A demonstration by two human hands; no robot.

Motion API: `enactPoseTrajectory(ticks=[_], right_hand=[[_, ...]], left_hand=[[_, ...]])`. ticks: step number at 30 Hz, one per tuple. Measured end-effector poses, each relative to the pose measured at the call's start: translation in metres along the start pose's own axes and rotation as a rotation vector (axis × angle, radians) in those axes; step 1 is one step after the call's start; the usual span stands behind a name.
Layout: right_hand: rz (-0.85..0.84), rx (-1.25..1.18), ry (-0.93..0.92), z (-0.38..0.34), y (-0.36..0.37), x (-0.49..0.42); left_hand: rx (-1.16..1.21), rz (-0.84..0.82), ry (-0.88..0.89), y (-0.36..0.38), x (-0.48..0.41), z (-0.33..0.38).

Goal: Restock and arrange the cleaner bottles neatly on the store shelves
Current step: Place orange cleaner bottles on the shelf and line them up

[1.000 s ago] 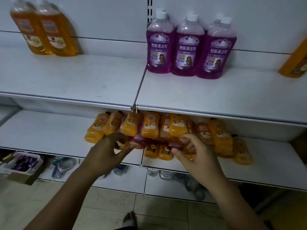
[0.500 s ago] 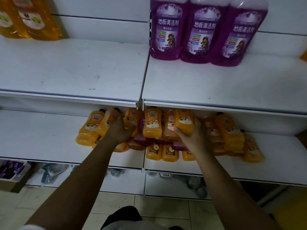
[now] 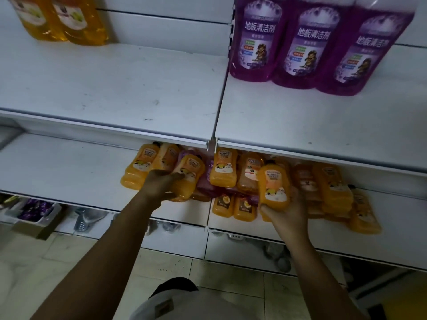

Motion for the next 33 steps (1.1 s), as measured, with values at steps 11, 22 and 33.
enactPoseTrajectory(ticks=[11,22,33], right_hand=[[-0.726,-0.493,0.336,0.000,0.013,0.062],[-1.040,-0.486,-0.118,-0.110,0.071,0.171],[-1.031,-0.520,-0.355,-0.235,0.122,0.242]], left_hand=[[0.604,-0.298,-0.301,-0.028,0.146,-0.050],[0.367,0.173,0.131,-0.115,0.261,0.012],[0.350,0.486,0.401,-0.236,0.331,0.059]])
Point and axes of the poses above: each hand's wrist, its own x-axis away from the middle knuckle, its own y-axis out of the palm, z = x × y, the point moved 3 cm from there along -x, towards the middle knuckle, and after that the axes turned 3 degrees about z, right-handed, at the moved point
